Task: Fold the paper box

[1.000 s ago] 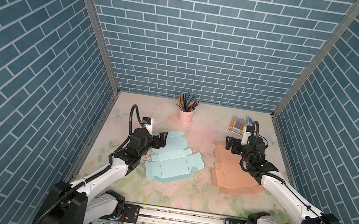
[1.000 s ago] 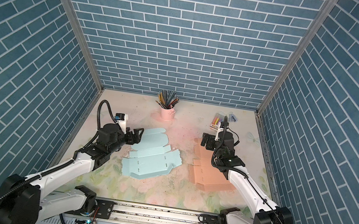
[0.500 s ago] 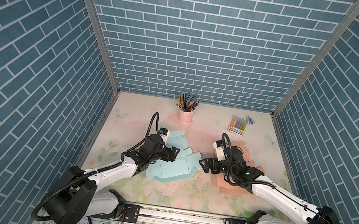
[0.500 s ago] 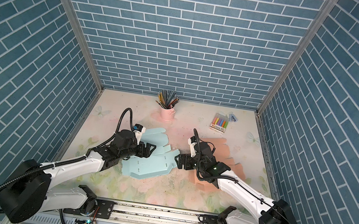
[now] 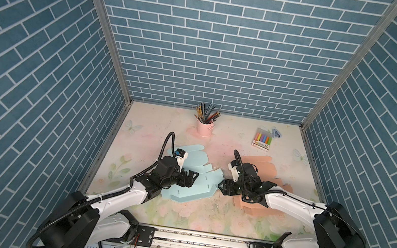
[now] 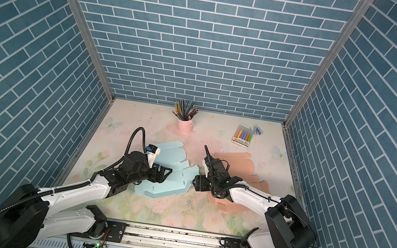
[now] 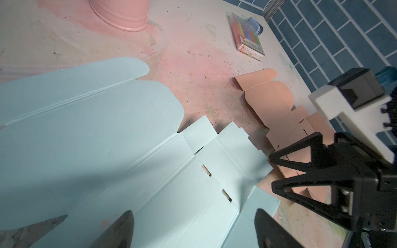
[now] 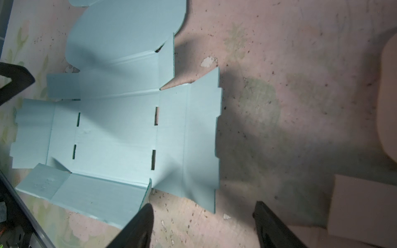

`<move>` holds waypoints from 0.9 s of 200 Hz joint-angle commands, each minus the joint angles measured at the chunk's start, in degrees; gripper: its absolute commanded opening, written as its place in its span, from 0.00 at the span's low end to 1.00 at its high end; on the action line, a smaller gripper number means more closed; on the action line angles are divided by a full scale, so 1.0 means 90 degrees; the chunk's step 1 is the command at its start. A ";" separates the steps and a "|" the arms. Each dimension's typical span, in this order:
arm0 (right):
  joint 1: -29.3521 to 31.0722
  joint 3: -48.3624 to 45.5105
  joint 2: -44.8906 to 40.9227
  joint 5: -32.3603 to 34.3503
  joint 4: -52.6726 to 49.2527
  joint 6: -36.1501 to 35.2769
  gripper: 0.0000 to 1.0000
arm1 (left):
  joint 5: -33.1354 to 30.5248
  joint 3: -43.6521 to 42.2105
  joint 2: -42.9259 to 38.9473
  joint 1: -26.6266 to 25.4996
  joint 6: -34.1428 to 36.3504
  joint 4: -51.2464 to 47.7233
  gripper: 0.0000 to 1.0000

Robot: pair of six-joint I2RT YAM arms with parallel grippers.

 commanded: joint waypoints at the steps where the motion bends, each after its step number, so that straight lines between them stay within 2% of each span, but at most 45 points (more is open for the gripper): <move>1: -0.0147 0.0089 0.0100 -0.0134 0.0438 -0.0089 0.64 | 0.0004 -0.0049 -0.0111 -0.0045 -0.0094 0.0044 0.88; 20: -0.0326 0.0074 0.0204 -0.0292 0.0591 -0.0198 0.56 | -0.0010 -0.0078 -0.0168 -0.0049 -0.0103 0.0042 0.88; 60: -0.0523 0.0122 0.0445 -0.0744 0.0837 -0.0461 0.51 | 0.0025 -0.0092 -0.0257 -0.0048 -0.0161 0.0034 0.88; 104: -0.0532 0.0327 0.0778 -0.0824 0.0883 -0.0667 0.46 | 0.0245 -0.0010 -0.0475 -0.0049 -0.0255 0.0005 0.88; 130: -0.0554 0.0446 0.0943 -0.0956 0.0979 -0.0801 0.39 | 0.0249 0.0060 -0.0551 -0.0058 -0.0234 -0.0082 0.88; 180: -0.0603 0.0992 0.1490 -0.1082 0.0577 -0.1136 0.18 | 0.0270 0.0152 -0.0694 -0.0059 -0.0251 -0.0208 0.88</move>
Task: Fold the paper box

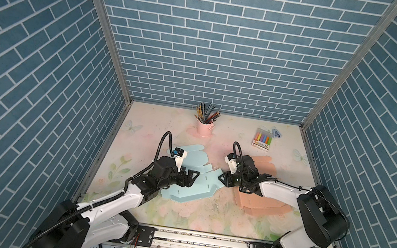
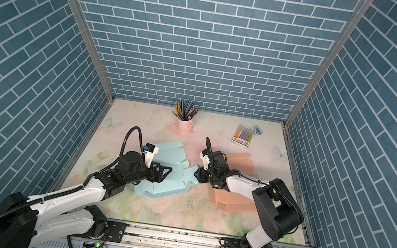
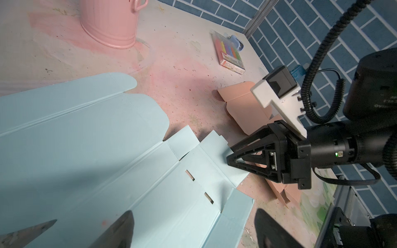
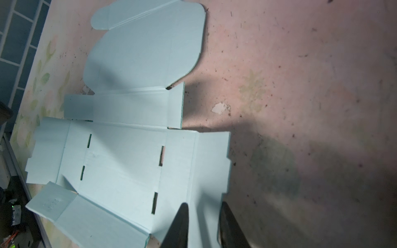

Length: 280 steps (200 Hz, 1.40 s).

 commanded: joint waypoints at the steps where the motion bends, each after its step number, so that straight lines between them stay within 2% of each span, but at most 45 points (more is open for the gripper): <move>1: -0.0044 0.0324 0.0261 -0.0126 -0.0243 -0.0348 0.18 | 0.0049 0.0169 -0.0194 -0.0035 -0.0082 -0.0108 0.88; 28: -0.0052 0.0554 0.0410 -0.0168 -0.0408 -0.0647 0.10 | -0.0057 0.0221 -0.0255 -0.0039 -0.0047 -0.0185 0.88; 57: -0.0143 0.0917 0.0623 -0.0376 -0.0772 -0.1141 0.06 | -0.0141 0.0230 -0.0151 -0.0033 -0.0020 -0.0141 0.88; 94: -0.0407 0.1815 0.1263 -0.1360 -0.1520 -0.2220 0.08 | -0.0179 0.0183 0.0123 -0.0036 -0.0001 0.0074 0.88; 113: -0.0429 0.2476 0.1757 -0.1339 -0.2029 -0.2696 0.08 | -0.0370 0.0170 0.0317 -0.0036 0.0037 0.0090 0.88; 144: -0.0588 0.3289 0.2196 -0.1313 -0.2413 -0.2992 0.09 | -0.0526 0.0109 0.0443 -0.0043 0.0070 0.0070 0.88; 162: -0.0648 0.3696 0.2354 -0.1506 -0.2699 -0.3209 0.13 | -0.0592 0.0037 0.0451 -0.0038 0.0072 0.0049 0.88; 192: -0.0667 0.4184 0.2577 -0.1427 -0.3005 -0.3267 0.21 | -0.0903 0.0019 0.0644 -0.0041 0.0157 -0.0218 0.88; 209: -0.0667 0.4235 0.2527 -0.1312 -0.3023 -0.3085 0.32 | -0.1023 0.0016 0.0775 -0.0035 0.0182 -0.0370 0.89; 217: -0.0667 0.4222 0.2449 -0.1262 -0.3033 -0.2957 0.42 | -0.1034 -0.0021 0.0796 -0.0034 0.0168 -0.0371 0.88; 223: -0.0676 0.4168 0.2321 -0.1197 -0.3006 -0.2808 0.51 | -0.1022 -0.0049 0.0800 -0.0034 0.0159 -0.0370 0.88; 234: -0.0667 0.3976 0.2034 -0.1013 -0.2874 -0.2572 0.59 | -0.0991 -0.0096 0.0768 -0.0038 0.0139 -0.0368 0.88; 249: -0.0660 0.3613 0.1470 -0.0699 -0.2677 -0.2240 0.65 | -0.0961 -0.0172 0.0683 -0.0042 0.0116 -0.0370 0.88; 280: -0.0503 0.2644 0.0243 -0.0425 -0.2326 -0.1563 0.70 | -0.0945 -0.0279 0.0504 -0.0048 0.0107 -0.0451 0.87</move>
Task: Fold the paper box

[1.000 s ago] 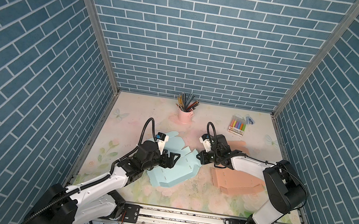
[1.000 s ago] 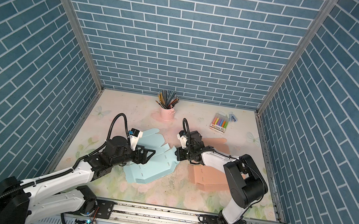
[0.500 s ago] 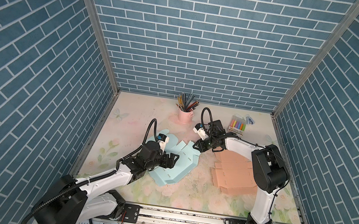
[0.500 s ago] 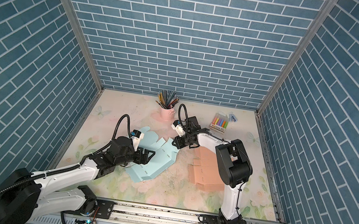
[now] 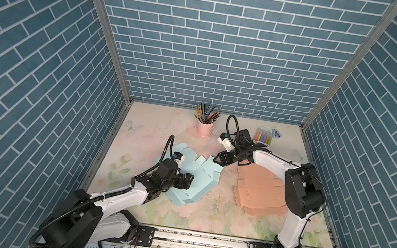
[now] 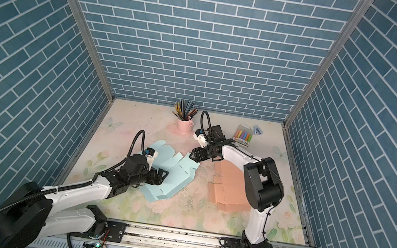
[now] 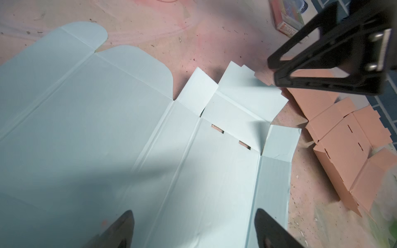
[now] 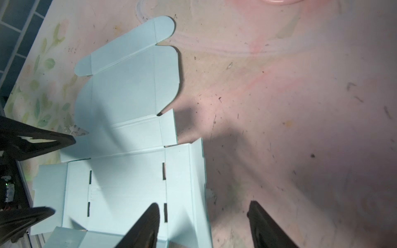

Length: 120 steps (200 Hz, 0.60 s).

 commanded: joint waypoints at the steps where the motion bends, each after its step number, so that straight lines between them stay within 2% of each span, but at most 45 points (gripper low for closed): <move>1: 0.0139 -0.0560 -0.1131 0.0335 0.0283 0.0658 0.70 | -0.0069 -0.0121 -0.0174 -0.0043 0.0009 -0.0134 0.87; 54: 0.0703 -0.2531 -0.2588 0.0145 0.1285 0.2457 0.74 | 0.0181 -0.0264 -0.0189 -0.0045 -0.0029 0.0300 0.82; 85: 0.1083 -0.3064 -0.2752 0.0047 0.1787 0.3138 0.73 | 0.0159 -0.0362 -0.0114 -0.0053 -0.0088 0.0761 0.82; 120: 0.1170 -0.3642 -0.2639 -0.0072 0.2474 0.3767 0.72 | 0.0098 -0.0531 -0.0203 -0.0047 -0.0156 0.1105 0.82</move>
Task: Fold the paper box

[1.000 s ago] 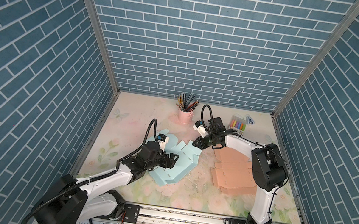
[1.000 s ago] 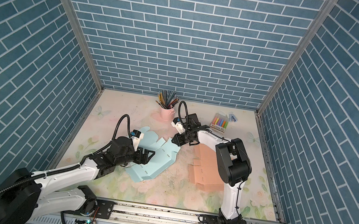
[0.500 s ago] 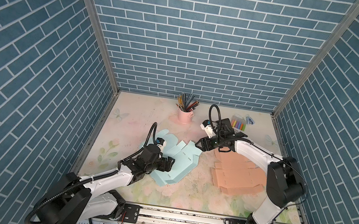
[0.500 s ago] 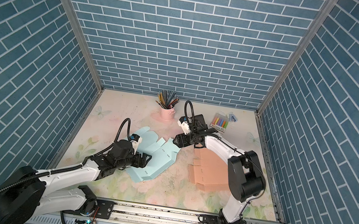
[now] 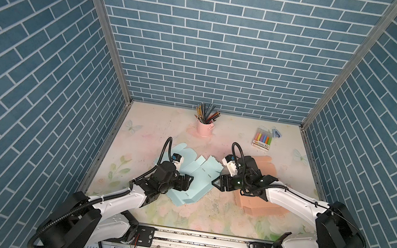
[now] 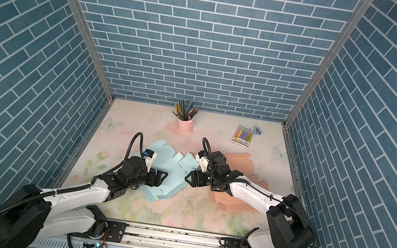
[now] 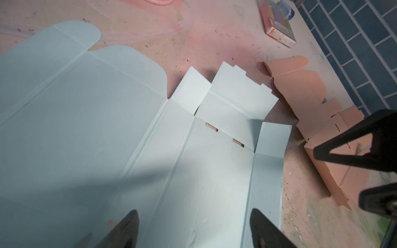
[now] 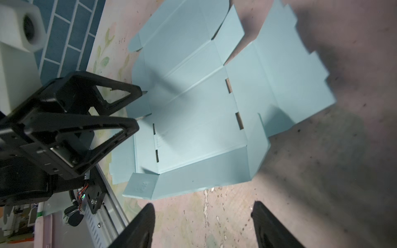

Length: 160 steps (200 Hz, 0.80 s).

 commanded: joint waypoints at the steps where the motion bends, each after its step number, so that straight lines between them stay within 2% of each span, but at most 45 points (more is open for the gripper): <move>1: 0.0034 -0.0281 -0.0022 -0.0146 0.0757 0.0815 0.71 | -0.0044 -0.0181 -0.0108 -0.0037 -0.0095 0.0470 0.82; 30: 0.0068 -0.0540 0.0136 -0.0211 0.1221 0.1127 0.71 | 0.0110 -0.0395 -0.0493 -0.0038 -0.0106 0.0804 0.83; 61: 0.0070 -0.0876 0.0374 -0.0403 0.2113 0.1663 0.69 | 0.0011 -0.0435 -0.0776 -0.0024 -0.0052 0.0674 0.83; 98: 0.0087 -0.1274 0.0543 -0.0275 0.2927 0.2142 0.64 | -0.0023 -0.0511 -0.0931 -0.0040 -0.0115 0.0630 0.84; 160: 0.0117 -0.1659 0.1095 -0.0309 0.3955 0.2490 0.59 | -0.0003 -0.0595 -0.1120 -0.0034 -0.0252 0.0630 0.85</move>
